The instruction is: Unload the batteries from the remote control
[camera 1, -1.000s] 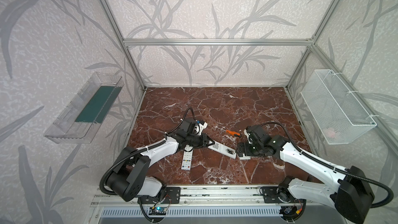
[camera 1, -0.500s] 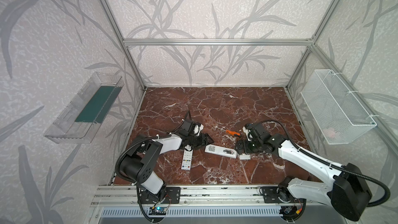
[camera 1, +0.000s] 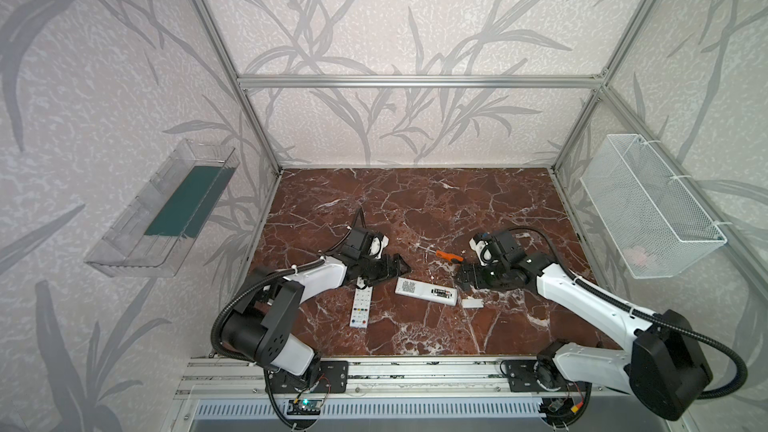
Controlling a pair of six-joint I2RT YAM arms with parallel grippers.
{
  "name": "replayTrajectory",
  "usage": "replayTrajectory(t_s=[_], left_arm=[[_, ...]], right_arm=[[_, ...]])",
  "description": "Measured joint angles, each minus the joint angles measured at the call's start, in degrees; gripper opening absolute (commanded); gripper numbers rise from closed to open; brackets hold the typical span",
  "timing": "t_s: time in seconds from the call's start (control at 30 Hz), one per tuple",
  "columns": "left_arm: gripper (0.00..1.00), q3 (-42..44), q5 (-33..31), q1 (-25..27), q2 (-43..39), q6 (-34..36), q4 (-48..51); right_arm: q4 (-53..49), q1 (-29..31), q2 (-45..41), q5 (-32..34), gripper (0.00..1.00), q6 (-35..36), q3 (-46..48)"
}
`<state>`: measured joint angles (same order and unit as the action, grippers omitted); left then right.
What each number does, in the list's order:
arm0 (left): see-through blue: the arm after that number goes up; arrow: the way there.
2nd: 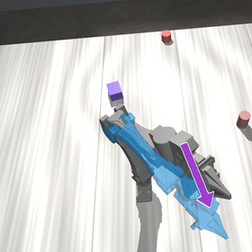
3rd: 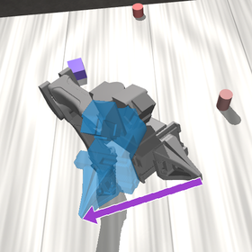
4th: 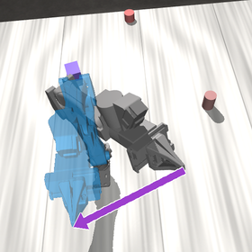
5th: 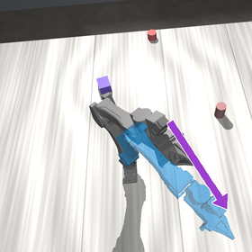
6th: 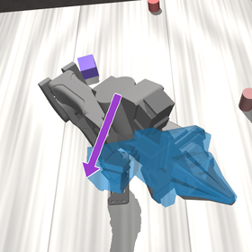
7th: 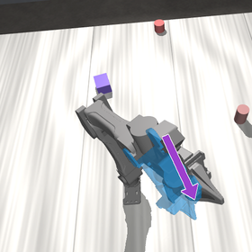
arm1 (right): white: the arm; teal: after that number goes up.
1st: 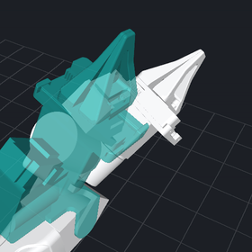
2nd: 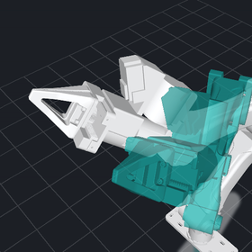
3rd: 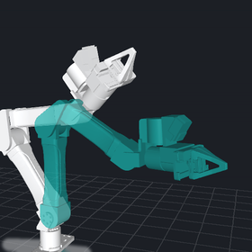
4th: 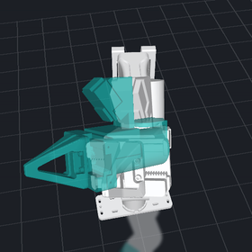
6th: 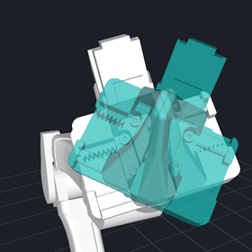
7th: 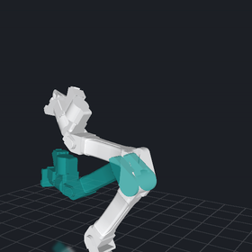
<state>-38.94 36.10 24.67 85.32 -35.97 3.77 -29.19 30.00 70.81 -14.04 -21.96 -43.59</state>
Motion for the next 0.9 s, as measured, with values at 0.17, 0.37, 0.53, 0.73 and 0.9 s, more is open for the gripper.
replayTrajectory(t_s=[0.17, 0.37, 0.53, 0.73, 0.9], left_arm=[[0.92, -2.6, -1.7, -0.4, -6.8, 2.5, 4.0], [0.92, -2.1, -2.7, -1.3, -14.3, 3.9, 4.4], [0.91, 0.1, -3.0, -2.7, -17.0, 3.7, 3.5], [0.90, 1.3, -1.7, -4.8, -17.0, 2.3, 1.4], [0.90, 1.6, -0.5, -5.7, -16.5, 1.2, -0.3]], right_arm=[[0.1, 0.1, 1.7, -2.9, 0.98, 11.9, -4.9], [-2.2, 1.0, 8.5, -1.5, 0.98, 29.6, -11.8], [-3.0, 1.3, 16.1, 2.7, 0.94, 42.0, -15.8], [-2.8, 1.7, 24.8, 7.9, 0.89, 52.0, -18.3], [-2.2, 1.9, 28.9, 12.2, 0.86, 55.3, -19.8]])
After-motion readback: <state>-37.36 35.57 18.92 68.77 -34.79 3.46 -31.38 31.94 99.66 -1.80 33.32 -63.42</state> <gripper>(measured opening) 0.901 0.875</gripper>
